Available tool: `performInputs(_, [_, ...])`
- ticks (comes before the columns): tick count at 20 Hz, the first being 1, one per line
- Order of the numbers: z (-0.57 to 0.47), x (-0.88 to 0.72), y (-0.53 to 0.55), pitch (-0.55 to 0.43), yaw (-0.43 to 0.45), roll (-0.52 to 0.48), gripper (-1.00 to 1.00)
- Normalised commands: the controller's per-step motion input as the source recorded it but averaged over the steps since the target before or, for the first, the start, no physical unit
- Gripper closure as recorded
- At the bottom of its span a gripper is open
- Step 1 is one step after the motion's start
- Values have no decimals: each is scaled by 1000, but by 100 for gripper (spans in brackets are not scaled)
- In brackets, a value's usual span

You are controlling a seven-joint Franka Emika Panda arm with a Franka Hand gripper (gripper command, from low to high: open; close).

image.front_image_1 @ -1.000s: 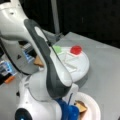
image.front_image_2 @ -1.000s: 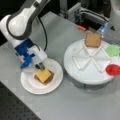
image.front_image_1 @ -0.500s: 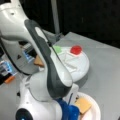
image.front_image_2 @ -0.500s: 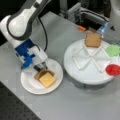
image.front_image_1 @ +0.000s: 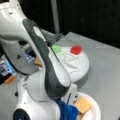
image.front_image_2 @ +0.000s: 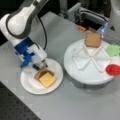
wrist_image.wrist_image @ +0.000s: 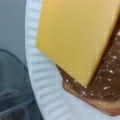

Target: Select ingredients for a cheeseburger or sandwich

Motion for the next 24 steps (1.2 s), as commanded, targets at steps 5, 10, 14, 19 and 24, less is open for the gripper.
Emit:
performInputs(5, [294,-363,17,131,46,-237,-100])
performInputs(10, [307,-560,206,78,-89,-400,-100])
performInputs(14, [212,-569,349,-94,-176,-548,-100])
performInputs(19, [176,-645,540,-170,-117,-603,-100])
performInputs(24, [177,-674,695,-198,-42,-658,-100])
